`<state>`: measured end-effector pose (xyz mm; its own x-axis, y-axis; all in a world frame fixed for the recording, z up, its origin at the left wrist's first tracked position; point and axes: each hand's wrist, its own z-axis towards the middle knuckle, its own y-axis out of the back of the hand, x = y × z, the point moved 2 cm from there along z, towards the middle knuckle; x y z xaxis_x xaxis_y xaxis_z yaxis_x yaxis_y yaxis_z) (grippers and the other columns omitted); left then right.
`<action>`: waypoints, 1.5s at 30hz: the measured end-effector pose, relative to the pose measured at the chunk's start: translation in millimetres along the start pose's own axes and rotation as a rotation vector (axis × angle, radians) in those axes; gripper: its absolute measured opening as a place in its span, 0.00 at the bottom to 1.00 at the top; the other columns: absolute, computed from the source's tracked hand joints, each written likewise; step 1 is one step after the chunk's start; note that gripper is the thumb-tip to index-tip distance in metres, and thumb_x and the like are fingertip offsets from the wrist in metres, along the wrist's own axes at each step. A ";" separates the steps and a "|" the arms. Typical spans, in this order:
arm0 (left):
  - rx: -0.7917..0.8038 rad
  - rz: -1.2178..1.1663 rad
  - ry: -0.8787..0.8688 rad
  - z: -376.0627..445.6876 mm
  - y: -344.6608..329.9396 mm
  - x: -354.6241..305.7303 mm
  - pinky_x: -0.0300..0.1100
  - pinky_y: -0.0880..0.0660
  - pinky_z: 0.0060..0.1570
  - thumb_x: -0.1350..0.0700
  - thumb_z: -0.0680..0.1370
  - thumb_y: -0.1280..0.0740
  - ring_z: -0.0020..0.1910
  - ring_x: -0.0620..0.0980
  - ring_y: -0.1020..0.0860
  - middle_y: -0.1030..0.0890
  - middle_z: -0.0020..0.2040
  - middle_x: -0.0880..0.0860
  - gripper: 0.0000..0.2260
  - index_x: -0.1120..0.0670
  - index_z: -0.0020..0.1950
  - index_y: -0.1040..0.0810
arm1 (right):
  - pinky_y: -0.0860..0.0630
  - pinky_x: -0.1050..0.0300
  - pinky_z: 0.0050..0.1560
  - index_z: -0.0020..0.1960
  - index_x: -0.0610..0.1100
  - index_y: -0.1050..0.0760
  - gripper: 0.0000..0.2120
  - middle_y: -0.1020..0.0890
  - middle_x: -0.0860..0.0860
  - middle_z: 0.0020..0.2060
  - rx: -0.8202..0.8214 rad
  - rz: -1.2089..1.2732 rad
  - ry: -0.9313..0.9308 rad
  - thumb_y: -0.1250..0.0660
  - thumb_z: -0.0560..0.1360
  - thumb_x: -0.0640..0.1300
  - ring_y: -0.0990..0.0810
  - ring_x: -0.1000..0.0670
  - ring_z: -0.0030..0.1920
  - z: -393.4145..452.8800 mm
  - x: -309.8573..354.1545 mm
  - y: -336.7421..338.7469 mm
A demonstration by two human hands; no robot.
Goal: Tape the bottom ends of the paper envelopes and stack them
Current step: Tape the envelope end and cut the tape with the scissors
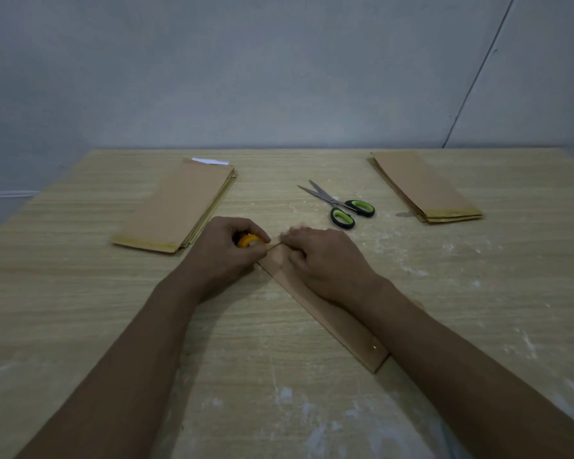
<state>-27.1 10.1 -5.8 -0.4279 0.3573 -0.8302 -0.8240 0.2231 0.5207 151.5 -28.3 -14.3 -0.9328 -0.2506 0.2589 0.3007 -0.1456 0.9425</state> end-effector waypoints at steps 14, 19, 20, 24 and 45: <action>-0.028 0.239 -0.080 0.2 -2.3 -9.0 0.27 0.33 0.32 0.59 0.70 0.28 0.33 0.38 0.25 0.22 0.31 0.44 0.06 0.48 0.38 0.17 | 0.34 0.41 0.69 0.72 0.51 0.29 0.36 0.26 0.47 0.69 0.088 0.028 0.012 0.61 0.73 0.58 0.33 0.46 0.74 0.7 2.3 -4.3; 0.006 0.283 -0.061 5.6 -5.1 -7.0 0.34 0.27 0.35 0.58 0.71 0.29 0.37 0.42 0.22 0.20 0.35 0.46 0.06 0.47 0.36 0.18 | 0.34 0.40 0.69 0.72 0.50 0.29 0.29 0.26 0.46 0.70 0.115 0.003 -0.001 0.54 0.76 0.53 0.33 0.45 0.74 2.9 1.2 -6.4; 0.008 0.288 -0.060 6.7 -5.7 -6.6 0.37 0.25 0.36 0.57 0.71 0.29 0.37 0.43 0.22 0.19 0.36 0.46 0.06 0.47 0.36 0.18 | 0.33 0.40 0.69 0.72 0.50 0.29 0.28 0.26 0.46 0.69 0.118 -0.002 0.000 0.53 0.76 0.53 0.33 0.45 0.74 3.2 0.9 -6.6; 0.013 0.317 -0.054 10.6 -7.7 -5.5 0.42 0.25 0.38 0.54 0.70 0.30 0.38 0.44 0.22 0.19 0.36 0.46 0.04 0.46 0.36 0.18 | 0.33 0.40 0.68 0.73 0.50 0.30 0.27 0.27 0.46 0.70 0.152 -0.051 -0.009 0.55 0.79 0.54 0.35 0.44 0.74 4.5 3.8 -5.5; 0.073 0.154 -0.013 7.0 16.1 5.5 0.36 0.38 0.29 0.60 0.71 0.28 0.25 0.42 0.36 0.34 0.24 0.44 0.03 0.53 0.40 0.16 | 0.34 0.45 0.69 0.73 0.48 0.29 0.21 0.27 0.50 0.71 0.116 -0.001 0.054 0.43 0.80 0.41 0.30 0.49 0.72 3.5 13.2 -4.8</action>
<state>-40.1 22.1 -0.6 -0.5418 0.4045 -0.7368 -0.7195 0.2300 0.6553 137.1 -27.6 -14.7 -0.9201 -0.3022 0.2492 0.2718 -0.0345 0.9617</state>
